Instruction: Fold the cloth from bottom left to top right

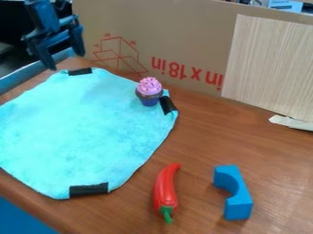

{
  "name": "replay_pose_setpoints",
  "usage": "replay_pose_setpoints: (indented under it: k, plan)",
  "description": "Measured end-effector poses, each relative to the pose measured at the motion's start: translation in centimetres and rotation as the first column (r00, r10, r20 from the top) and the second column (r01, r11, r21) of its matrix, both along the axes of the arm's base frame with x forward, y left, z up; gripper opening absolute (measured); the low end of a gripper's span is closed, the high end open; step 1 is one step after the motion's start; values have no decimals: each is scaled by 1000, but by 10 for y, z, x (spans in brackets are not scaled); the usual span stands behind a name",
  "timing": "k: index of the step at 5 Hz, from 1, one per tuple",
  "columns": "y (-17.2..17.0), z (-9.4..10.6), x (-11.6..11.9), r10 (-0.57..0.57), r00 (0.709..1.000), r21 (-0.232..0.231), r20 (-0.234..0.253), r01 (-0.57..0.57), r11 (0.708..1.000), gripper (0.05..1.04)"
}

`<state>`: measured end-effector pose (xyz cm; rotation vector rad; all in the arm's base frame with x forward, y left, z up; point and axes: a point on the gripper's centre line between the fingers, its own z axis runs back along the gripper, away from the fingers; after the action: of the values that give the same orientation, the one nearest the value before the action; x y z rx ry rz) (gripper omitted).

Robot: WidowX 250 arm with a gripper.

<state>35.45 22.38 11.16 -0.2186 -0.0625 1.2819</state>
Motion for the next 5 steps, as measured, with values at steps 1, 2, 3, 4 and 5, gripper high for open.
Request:
replay_pose_setpoints:
  k: [1,2,3,4,5]
  plan:
    - [14,1,-12,-55,998,-3,12,55,998,1000]
    - [24,-12,-25,-141,990,4,30,140,990,1000]
    - [34,-13,-41,-204,978,32,52,203,979,1000]
    - [42,-20,-57,-245,968,41,60,243,969,1000]
    - [48,-20,-74,-277,958,60,74,273,960,1000]
